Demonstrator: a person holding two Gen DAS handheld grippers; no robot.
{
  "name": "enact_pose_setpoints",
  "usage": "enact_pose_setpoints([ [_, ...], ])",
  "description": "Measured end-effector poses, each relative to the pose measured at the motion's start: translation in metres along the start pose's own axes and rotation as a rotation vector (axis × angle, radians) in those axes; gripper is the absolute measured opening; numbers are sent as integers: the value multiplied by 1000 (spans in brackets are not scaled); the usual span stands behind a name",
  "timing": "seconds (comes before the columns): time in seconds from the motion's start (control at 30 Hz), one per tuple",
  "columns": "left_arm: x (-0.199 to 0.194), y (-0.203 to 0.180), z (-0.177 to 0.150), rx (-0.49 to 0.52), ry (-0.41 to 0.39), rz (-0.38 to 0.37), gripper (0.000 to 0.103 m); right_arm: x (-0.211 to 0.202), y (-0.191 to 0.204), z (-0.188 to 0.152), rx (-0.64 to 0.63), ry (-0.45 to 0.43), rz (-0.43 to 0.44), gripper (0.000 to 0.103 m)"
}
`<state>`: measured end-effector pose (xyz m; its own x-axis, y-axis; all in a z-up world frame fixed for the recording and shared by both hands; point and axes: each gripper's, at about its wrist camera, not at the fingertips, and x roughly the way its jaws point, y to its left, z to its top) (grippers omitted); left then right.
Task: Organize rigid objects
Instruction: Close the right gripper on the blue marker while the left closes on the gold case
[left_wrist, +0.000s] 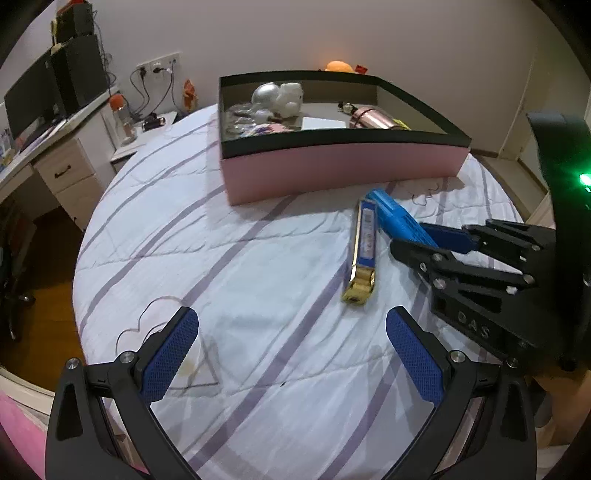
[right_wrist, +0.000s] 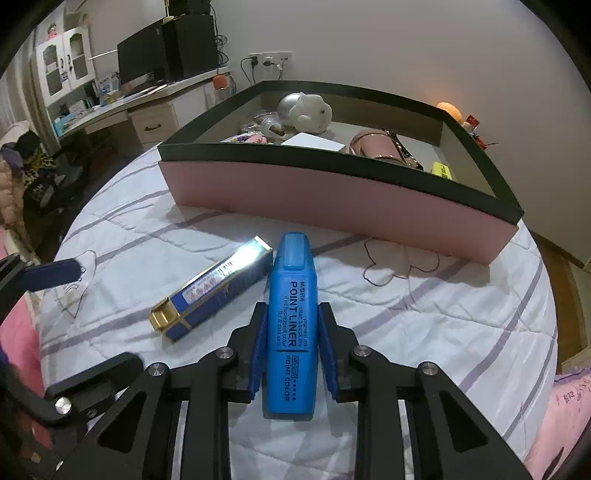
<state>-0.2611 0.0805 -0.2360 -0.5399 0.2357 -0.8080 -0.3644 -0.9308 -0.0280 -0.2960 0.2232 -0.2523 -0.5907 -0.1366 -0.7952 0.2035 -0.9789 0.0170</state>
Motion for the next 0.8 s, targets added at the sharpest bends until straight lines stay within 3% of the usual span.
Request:
enact_pose_setpoints([
  [0.2, 14, -17, 11, 19, 15, -13, 103, -11, -29, -12, 33, 13, -40, 27],
  [0.5, 32, -39, 26, 61, 17, -32, 101, -19, -58, -23, 81, 3, -15, 27],
  [0.67, 40, -41, 33, 71, 26, -36, 56, -16, -59, -21, 84, -6, -8, 27],
  [0.8, 39, -39, 34, 73, 12, -50, 31, -14, -60, -20, 88, -12, -5, 27],
])
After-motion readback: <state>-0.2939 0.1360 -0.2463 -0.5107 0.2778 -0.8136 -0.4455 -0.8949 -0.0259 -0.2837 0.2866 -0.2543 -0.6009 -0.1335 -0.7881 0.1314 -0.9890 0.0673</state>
